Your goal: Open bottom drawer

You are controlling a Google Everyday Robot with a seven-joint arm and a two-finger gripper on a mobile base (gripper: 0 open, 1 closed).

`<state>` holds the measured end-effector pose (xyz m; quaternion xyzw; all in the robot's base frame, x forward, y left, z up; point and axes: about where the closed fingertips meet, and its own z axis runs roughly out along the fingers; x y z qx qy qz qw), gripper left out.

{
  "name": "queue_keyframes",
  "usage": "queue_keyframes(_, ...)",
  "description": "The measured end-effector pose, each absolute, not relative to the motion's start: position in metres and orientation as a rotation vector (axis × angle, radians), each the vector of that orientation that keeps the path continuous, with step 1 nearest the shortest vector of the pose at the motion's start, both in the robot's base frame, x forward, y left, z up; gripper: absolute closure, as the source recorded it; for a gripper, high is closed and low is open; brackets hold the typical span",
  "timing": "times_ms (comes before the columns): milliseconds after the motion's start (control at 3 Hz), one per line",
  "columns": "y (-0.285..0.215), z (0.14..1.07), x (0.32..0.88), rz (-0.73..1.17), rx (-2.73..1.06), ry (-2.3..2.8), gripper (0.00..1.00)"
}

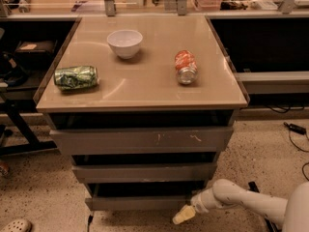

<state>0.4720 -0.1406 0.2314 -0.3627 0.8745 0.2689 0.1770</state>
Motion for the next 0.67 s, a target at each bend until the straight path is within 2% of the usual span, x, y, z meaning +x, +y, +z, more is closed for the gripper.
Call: queue_keyframes(667,-0.138,0.236,0.488,0.740,-1.065,2.430,0.00)
